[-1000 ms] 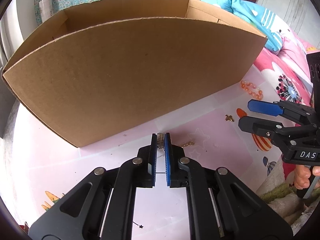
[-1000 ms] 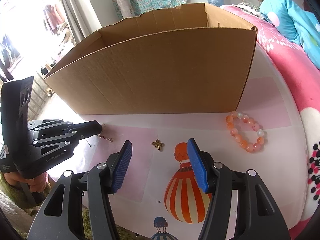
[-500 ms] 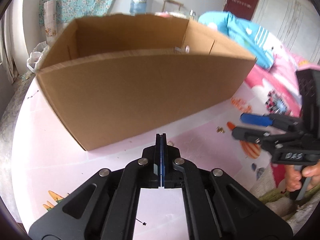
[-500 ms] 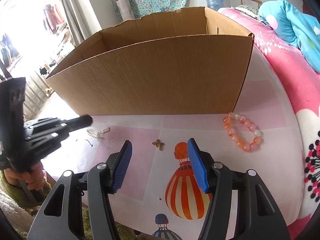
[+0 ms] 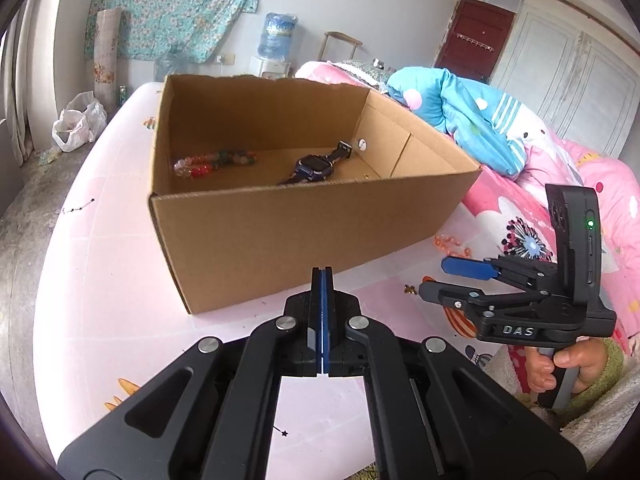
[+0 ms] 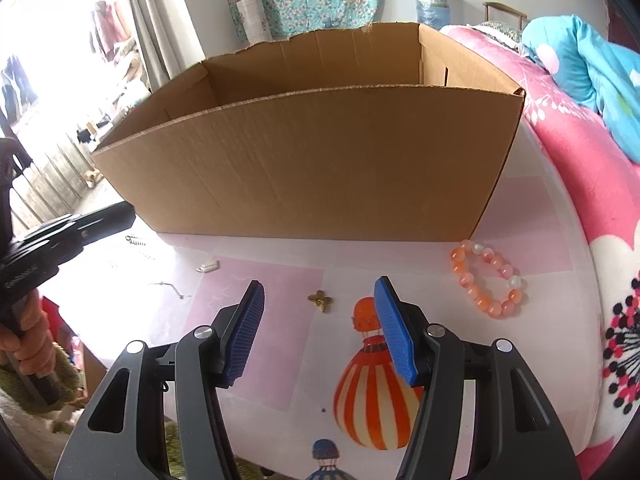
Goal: Organize jewelry
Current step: 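Close the right gripper on a gold flower charm while the left gripper holds the coil, then carry the coil charm and flower charm over the box with both grippers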
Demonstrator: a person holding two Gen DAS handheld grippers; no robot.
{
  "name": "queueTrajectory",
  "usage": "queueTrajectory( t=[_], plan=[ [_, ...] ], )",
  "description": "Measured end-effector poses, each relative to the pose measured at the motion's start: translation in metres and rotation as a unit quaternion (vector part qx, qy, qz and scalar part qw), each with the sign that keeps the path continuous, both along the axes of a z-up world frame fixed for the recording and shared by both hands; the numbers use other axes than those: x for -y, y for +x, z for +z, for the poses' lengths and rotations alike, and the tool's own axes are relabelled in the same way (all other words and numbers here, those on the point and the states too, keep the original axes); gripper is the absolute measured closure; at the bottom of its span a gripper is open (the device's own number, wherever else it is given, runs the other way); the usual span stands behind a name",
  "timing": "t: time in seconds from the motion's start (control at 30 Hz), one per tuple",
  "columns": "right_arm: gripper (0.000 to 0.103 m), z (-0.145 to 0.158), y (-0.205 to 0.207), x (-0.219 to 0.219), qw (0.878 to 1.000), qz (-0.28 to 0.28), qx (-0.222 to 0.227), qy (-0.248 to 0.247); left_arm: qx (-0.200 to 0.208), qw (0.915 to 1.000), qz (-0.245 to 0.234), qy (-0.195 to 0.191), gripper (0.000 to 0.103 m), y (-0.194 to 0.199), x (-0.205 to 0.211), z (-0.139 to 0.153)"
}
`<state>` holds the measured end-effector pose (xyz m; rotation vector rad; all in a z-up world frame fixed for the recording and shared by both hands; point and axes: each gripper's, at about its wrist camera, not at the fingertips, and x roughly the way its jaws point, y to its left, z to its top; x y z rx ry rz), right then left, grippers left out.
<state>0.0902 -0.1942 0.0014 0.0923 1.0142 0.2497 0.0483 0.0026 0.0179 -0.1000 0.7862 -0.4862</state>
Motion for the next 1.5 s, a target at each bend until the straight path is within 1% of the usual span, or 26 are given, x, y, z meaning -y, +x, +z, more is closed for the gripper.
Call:
queueTrajectory(
  t=[0.03, 0.07, 0.13, 0.2, 0.23, 0.3, 0.37, 0.43, 0.53, 0.6, 0.67, 0.87, 1.03, 1.17, 1.27, 1.37, 1.5],
  plan=[
    [0.047, -0.001, 0.001, -0.002, 1.000, 0.003, 0.001, -0.007, -0.002, 1.0000, 0.000, 0.001, 0.103, 0.000, 0.000, -0.001],
    [0.052, -0.003, 0.002, -0.004, 1.000, 0.007, 0.001, -0.014, -0.003, 1.0000, -0.001, 0.002, 0.103, 0.000, 0.001, -0.002],
    [0.058, -0.006, 0.003, -0.009, 0.999, 0.016, 0.000, -0.029, -0.004, 1.0000, -0.002, 0.002, 0.103, -0.001, 0.001, -0.003],
    [0.060, -0.009, 0.006, -0.013, 0.999, 0.021, -0.005, -0.035, -0.005, 1.0000, -0.002, 0.004, 0.103, -0.001, 0.001, -0.004],
    [0.063, -0.010, 0.007, -0.014, 0.999, 0.020, -0.006, -0.037, -0.005, 1.0000, -0.001, 0.006, 0.103, -0.001, 0.002, -0.005],
    [0.064, -0.012, 0.008, -0.016, 0.999, 0.016, -0.010, -0.037, -0.004, 1.0000, 0.000, 0.008, 0.103, -0.001, 0.002, -0.005],
    [0.070, -0.014, 0.010, -0.018, 0.999, 0.012, -0.016, -0.033, -0.005, 1.0000, 0.000, 0.006, 0.103, -0.001, 0.002, -0.006],
    [0.072, -0.019, 0.011, -0.021, 0.999, 0.007, -0.022, -0.039, -0.006, 1.0000, 0.001, 0.005, 0.103, -0.001, 0.001, -0.007],
    [0.077, -0.019, 0.009, -0.028, 0.998, 0.004, -0.013, -0.063, -0.009, 0.9999, 0.001, 0.005, 0.103, 0.001, 0.000, -0.009],
    [0.080, -0.019, 0.008, -0.029, 0.998, -0.001, -0.010, -0.064, -0.010, 0.9999, 0.001, 0.004, 0.103, 0.002, -0.001, -0.010],
    [0.090, -0.019, 0.007, -0.030, 0.998, -0.005, -0.009, -0.065, -0.010, 0.9999, 0.001, 0.003, 0.103, 0.002, -0.001, -0.010],
    [0.090, -0.020, 0.005, -0.026, 0.999, -0.014, -0.007, -0.051, -0.009, 1.0000, 0.003, 0.001, 0.103, 0.002, -0.002, -0.009],
    [0.090, -0.017, 0.001, -0.018, 0.999, -0.020, -0.008, -0.035, 0.000, 1.0000, 0.006, 0.004, 0.103, -0.003, -0.002, -0.002],
    [0.090, -0.004, -0.004, -0.012, 0.999, -0.022, 0.008, -0.029, 0.016, 0.9998, 0.010, 0.004, 0.103, -0.012, -0.005, 0.012],
    [0.090, 0.016, -0.013, -0.010, 0.999, -0.020, 0.032, -0.024, 0.033, 0.9994, 0.011, -0.006, 0.103, -0.019, -0.009, 0.030],
    [0.090, 0.043, -0.020, -0.011, 0.998, -0.013, 0.064, -0.015, 0.063, 0.9979, 0.006, -0.014, 0.103, -0.025, -0.010, 0.056],
    [0.090, 0.086, -0.022, -0.008, 0.993, 0.000, 0.115, 0.006, 0.097, 0.9950, -0.004, -0.024, 0.103, -0.025, -0.006, 0.087]
  ],
)
